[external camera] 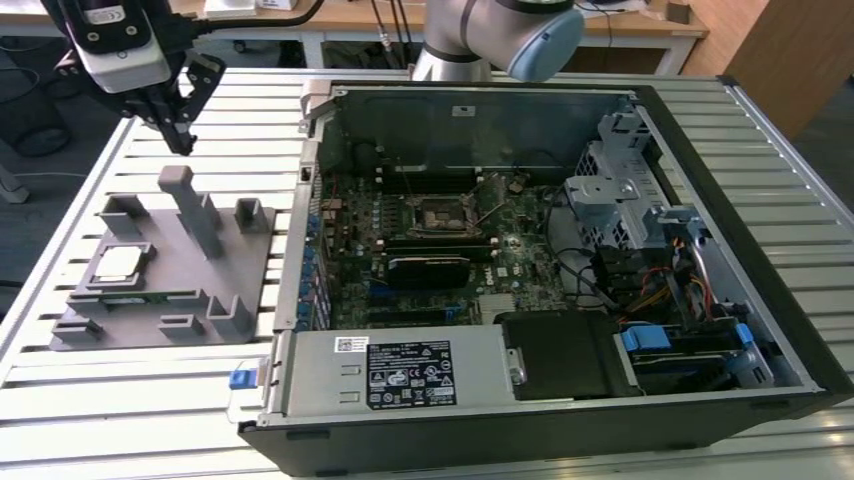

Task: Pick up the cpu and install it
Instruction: 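Reach for the cpu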

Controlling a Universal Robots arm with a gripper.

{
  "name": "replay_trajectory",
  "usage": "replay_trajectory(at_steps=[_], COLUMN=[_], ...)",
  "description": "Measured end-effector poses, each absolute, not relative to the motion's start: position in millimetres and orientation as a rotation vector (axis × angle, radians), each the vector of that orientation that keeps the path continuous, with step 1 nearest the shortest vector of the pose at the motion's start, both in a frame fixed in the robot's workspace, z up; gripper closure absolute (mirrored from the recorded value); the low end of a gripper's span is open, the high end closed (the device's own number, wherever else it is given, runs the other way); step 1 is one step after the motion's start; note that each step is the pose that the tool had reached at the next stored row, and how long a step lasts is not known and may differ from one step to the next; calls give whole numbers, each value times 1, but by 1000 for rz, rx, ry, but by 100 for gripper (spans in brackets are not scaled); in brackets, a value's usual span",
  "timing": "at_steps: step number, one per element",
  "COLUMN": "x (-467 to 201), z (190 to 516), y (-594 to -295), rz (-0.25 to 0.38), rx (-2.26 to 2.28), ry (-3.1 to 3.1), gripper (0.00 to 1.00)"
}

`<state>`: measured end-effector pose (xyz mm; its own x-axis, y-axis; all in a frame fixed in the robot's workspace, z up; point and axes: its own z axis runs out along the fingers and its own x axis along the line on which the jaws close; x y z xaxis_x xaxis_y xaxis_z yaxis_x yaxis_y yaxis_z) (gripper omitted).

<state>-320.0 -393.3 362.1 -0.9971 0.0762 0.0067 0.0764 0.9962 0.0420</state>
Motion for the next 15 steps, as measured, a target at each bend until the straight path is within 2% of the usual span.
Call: replay_trajectory(at_steps=[15], x=[-332], z=[360], y=[-393], rz=[-66], rx=[-120], ry=[-3131], gripper=[89])
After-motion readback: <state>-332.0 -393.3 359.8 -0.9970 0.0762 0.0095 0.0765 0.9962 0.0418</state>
